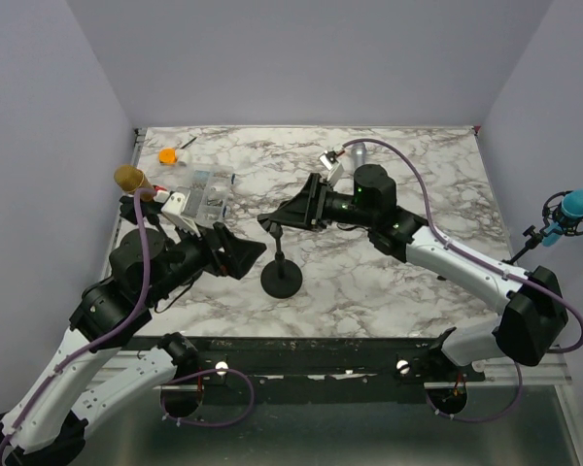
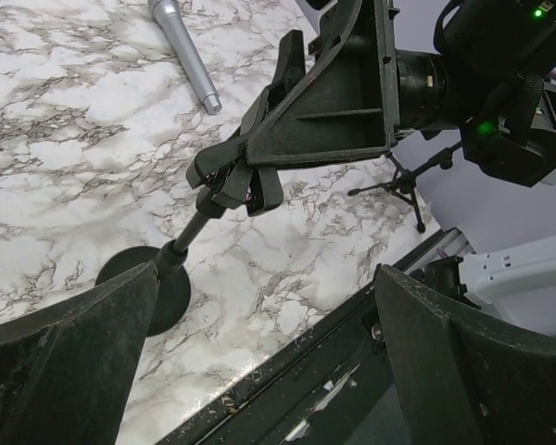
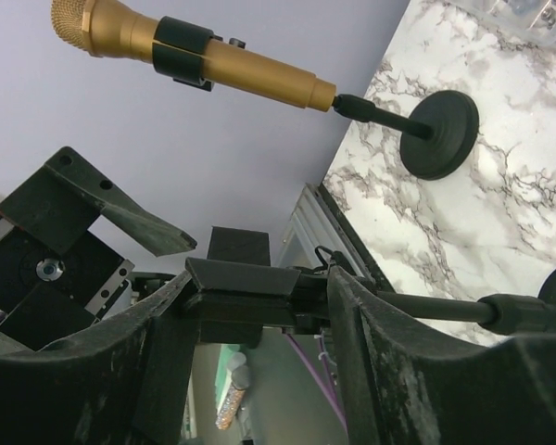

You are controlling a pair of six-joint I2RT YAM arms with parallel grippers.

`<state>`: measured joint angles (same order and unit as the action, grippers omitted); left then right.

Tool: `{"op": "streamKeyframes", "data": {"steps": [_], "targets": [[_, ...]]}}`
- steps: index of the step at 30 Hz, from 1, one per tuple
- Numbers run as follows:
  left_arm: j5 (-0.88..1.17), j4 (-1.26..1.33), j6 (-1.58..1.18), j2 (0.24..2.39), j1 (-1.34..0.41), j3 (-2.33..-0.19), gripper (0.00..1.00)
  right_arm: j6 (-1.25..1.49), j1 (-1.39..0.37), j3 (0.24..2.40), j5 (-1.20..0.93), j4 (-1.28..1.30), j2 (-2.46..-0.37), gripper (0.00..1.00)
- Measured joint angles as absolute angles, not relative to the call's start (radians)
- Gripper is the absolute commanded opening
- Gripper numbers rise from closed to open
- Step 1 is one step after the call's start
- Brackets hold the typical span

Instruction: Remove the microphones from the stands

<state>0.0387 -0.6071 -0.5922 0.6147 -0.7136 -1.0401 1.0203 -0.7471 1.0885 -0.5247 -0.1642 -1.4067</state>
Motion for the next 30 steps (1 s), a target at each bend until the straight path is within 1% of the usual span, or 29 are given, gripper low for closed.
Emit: {"op": "streamKeyframes", "data": {"steps": [6,17,22,26,27,30], "targets": [[0.037,-0.608,-0.592,0.604,-0.714,-1.036,0.98,1.021,-0.747,1.07,-0.524,-0.192,-1.407,0.55],[0.034,-0.611,-0.592,0.591,-0.714,-1.032,0.99,1.02,-0.747,0.945,-0.518,-0.215,-1.467,0.56],[0.034,-0.616,-0.592,0.588,-0.714,-1.03,0.99,1.021,-0.747,0.929,-0.513,-0.235,-1.486,0.6],[0.033,-0.622,-0.591,0.581,-0.714,-1.03,0.98,1.015,-0.747,0.93,-0.513,-0.23,-1.487,0.68],[0.033,-0.624,-0.591,0.579,-0.714,-1.03,0.98,1.008,-0.747,0.931,-0.513,-0.224,-1.487,0.74],[0.033,-0.63,-0.588,0.579,-0.714,-1.03,0.99,0.978,-0.747,0.955,-0.504,-0.171,-1.486,0.97]]}}
